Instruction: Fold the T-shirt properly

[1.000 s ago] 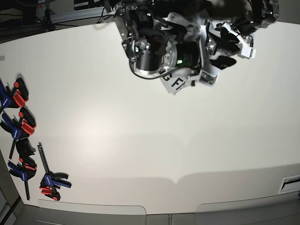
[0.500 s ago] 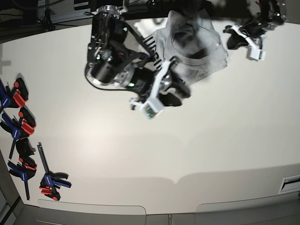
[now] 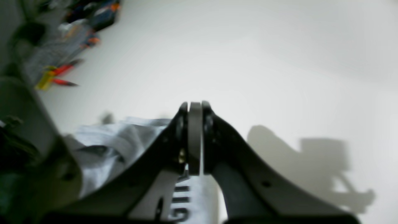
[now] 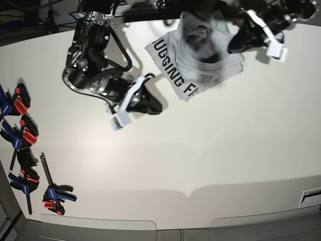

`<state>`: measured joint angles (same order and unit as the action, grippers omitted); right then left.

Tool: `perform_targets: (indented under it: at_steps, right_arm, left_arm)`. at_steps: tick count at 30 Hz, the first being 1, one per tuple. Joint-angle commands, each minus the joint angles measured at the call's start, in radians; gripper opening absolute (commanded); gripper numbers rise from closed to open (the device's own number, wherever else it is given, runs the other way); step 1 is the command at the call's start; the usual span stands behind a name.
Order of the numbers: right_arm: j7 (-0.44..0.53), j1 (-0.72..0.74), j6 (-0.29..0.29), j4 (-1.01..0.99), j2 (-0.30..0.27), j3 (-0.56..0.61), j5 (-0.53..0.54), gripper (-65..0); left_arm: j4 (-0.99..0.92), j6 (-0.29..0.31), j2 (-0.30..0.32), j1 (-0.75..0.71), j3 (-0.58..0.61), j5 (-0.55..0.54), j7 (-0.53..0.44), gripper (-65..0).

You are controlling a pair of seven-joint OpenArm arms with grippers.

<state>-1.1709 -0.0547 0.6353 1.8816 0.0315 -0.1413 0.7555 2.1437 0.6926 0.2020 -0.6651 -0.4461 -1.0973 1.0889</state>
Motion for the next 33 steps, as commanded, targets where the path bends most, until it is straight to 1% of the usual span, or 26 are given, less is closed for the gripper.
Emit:
perform_targets:
  at_steps: [1,2,4,5,6,9,11,14,17,21,23,24,28,30,33]
  right_arm:
    - [0.019,0.013,0.004,-0.014,0.011,0.027,0.027,-65.0]
    - [0.019,0.013,0.004,-0.046,0.024,0.053,0.026,-65.0]
    - [0.019,0.013,0.003,-0.103,0.045,0.098,0.026,-65.0]
    - [0.020,0.013,0.003,-0.129,0.056,0.116,0.026,-65.0]
    - [0.022,0.013,0.003,-0.149,0.066,0.130,0.026,-65.0]
    - [0.020,0.013,0.004,-0.188,0.107,0.158,0.026,-65.0]
    - [0.014,0.013,0.004,-0.203,0.126,0.166,0.000,-65.0]
    - [0.016,0.012,0.003,-0.207,0.126,0.168,-0.071,-65.0]
    - [0.024,0.012,-0.007,-0.207,0.126,0.167,-0.092,-65.0]
    - [0.064,0.002,-0.053,-0.207,0.126,0.167,-0.203,-65.0]
    - [0.067,-0.008,-0.060,-0.207,0.126,0.167,-0.207,-65.0]
    - [0.067,-0.014,-0.060,-0.207,0.126,0.167,-0.207,-65.0]
    - [0.068,-0.039,-0.060,-0.207,0.126,0.167,-0.209,-65.0]
    - [0.072,-0.053,-0.060,-0.209,0.126,0.167,-0.235,-65.0]
    - [0.092,-0.065,-0.060,-0.244,0.126,0.167,-0.256,-65.0]
  left_arm:
    - [0.008,0.006,0.003,0.001,0.035,0.027,-0.032,-65.0]
    - [0.001,0.002,0.003,0.005,0.079,0.080,-0.060,-65.0]
    - [-0.005,-0.072,0.002,0.014,0.153,0.178,-0.114,-65.0]
    - [-0.005,-0.095,-0.001,0.018,0.184,0.220,-0.129,-65.0]
    - [-0.005,-0.103,-0.005,0.024,0.208,0.248,-0.141,-65.0]
    - [-0.005,-0.103,-0.013,0.037,0.257,0.300,-0.156,-65.0]
    - [-0.008,-0.111,-0.031,0.036,0.277,0.342,-0.164,-65.0]
    - [-0.036,-0.173,-0.048,0.036,0.296,0.381,-0.171,-65.0]
    - [-0.105,-0.197,-0.046,0.036,0.299,0.408,-0.169,-65.0]
    - [-0.190,-0.238,-0.046,0.037,0.299,0.539,-0.138,-65.0]
    - [-0.198,-0.237,-0.045,0.036,0.293,0.612,-0.108,-65.0]
    - [-0.197,-0.237,-0.040,0.037,0.288,0.631,-0.092,-65.0]
    - [-0.157,-0.240,-0.009,0.037,0.247,0.636,-0.071,-65.0]
    - [-0.131,-0.269,0.002,0.037,0.217,0.637,-0.072,-65.0]
    - [-0.107,-0.271,0.015,0.037,0.165,0.637,-0.073,-65.0]
